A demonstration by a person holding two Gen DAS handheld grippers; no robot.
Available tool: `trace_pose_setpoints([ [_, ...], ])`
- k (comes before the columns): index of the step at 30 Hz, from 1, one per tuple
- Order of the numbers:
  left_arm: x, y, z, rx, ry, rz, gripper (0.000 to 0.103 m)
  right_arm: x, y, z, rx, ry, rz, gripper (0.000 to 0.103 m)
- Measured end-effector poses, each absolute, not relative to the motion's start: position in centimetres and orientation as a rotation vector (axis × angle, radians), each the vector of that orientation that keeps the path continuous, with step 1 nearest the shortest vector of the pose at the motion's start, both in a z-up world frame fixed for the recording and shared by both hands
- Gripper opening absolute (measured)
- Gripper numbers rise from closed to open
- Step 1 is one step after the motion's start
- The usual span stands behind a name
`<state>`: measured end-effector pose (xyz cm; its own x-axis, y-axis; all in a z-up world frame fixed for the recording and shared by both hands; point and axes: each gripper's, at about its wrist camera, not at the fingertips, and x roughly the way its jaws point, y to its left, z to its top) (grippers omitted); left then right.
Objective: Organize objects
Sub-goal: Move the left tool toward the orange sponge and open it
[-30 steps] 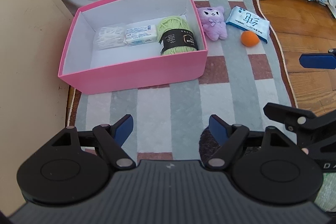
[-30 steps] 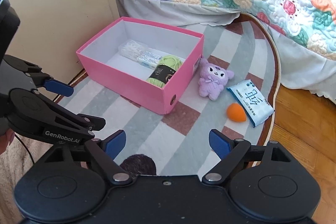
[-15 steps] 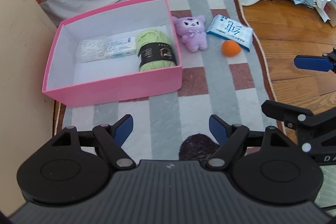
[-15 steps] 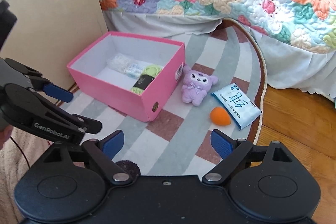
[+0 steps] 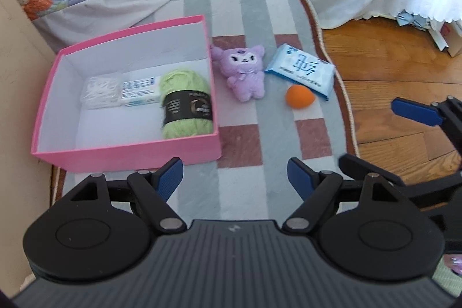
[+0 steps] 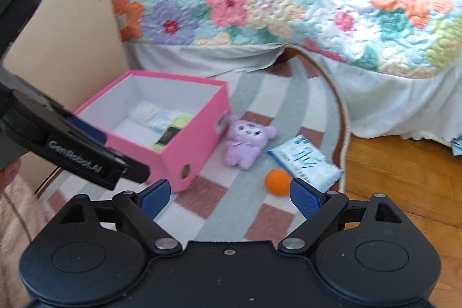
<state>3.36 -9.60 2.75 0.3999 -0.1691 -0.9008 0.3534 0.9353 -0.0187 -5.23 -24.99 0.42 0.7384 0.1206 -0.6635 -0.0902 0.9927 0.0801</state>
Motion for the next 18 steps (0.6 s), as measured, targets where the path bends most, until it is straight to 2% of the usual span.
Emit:
trace_pose_setpoints([
  [6, 3.4, -10.4, 3.0, 0.190, 1.106, -0.352, 0.079, -5.2, -26.3, -2.0, 0.038, 0.706, 0.094, 0.092],
  [18, 3.9, -13.0, 2.0, 0.182, 1.082, -0.368, 0.079, -3.2, -27.2, -5.4, 0.087, 0.858, 0.049, 0.093],
])
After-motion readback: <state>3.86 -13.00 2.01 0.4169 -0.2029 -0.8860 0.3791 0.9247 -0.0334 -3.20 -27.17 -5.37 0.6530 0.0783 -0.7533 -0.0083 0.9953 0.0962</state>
